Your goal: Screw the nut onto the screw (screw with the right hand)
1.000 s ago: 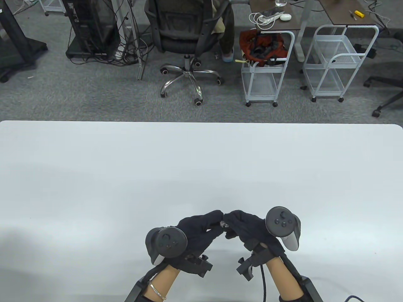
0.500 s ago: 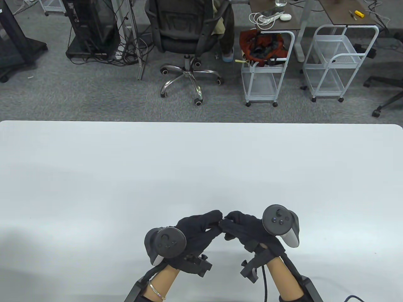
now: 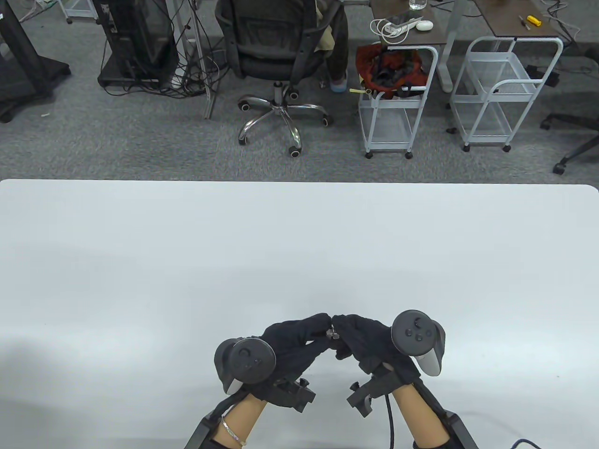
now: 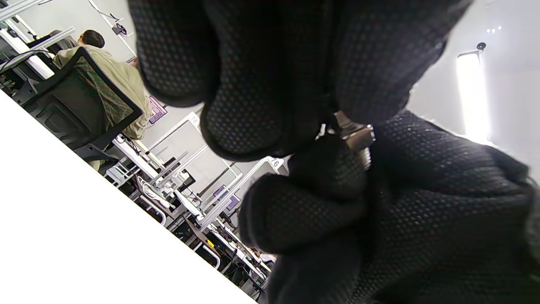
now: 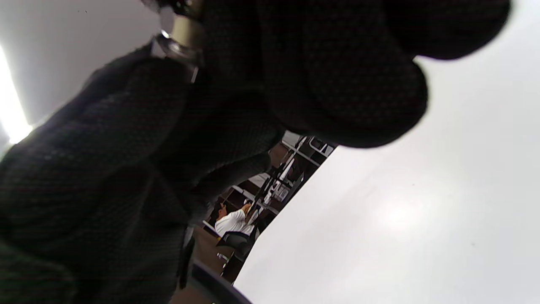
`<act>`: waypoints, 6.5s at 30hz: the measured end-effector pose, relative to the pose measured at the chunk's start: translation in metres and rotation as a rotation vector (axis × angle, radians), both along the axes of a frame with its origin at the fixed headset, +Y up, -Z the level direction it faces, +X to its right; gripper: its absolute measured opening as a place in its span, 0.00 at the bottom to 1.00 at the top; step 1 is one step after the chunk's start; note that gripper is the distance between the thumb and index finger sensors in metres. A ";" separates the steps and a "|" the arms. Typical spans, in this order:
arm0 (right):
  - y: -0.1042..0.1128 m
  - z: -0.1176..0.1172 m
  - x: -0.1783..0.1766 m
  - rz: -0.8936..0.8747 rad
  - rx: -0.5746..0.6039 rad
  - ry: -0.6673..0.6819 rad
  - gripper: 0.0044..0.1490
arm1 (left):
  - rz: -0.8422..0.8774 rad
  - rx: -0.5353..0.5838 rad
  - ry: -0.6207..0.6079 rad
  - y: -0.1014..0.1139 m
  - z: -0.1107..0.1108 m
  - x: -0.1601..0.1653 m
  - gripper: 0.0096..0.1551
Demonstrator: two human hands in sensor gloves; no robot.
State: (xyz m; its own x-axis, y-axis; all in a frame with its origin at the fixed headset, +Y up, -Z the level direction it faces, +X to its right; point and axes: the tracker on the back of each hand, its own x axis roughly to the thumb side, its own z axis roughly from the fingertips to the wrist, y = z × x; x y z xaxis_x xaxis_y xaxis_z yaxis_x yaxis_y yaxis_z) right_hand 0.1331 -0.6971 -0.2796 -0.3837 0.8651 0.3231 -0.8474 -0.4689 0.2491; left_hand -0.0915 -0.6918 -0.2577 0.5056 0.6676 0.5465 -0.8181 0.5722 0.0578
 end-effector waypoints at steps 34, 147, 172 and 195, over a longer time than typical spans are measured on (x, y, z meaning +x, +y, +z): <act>0.001 -0.001 -0.004 0.062 -0.083 0.172 0.32 | -0.042 0.034 0.045 0.001 0.000 -0.003 0.22; 0.005 -0.004 -0.005 -0.001 0.001 0.011 0.32 | -0.014 0.049 0.023 0.003 -0.001 0.001 0.22; 0.001 -0.008 -0.004 -0.020 -0.092 0.183 0.31 | 0.016 0.027 0.020 0.001 -0.001 0.000 0.22; 0.003 -0.008 -0.003 -0.095 -0.061 0.123 0.31 | 0.001 0.064 0.021 0.006 0.004 0.002 0.24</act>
State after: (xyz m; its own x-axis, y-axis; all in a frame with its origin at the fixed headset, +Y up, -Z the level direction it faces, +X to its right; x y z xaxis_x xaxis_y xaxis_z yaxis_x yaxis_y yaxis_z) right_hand 0.1304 -0.6945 -0.2872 -0.2601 0.9152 0.3080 -0.8488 -0.3687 0.3790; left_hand -0.0897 -0.6855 -0.2535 0.5169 0.6322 0.5772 -0.8167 0.5663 0.1110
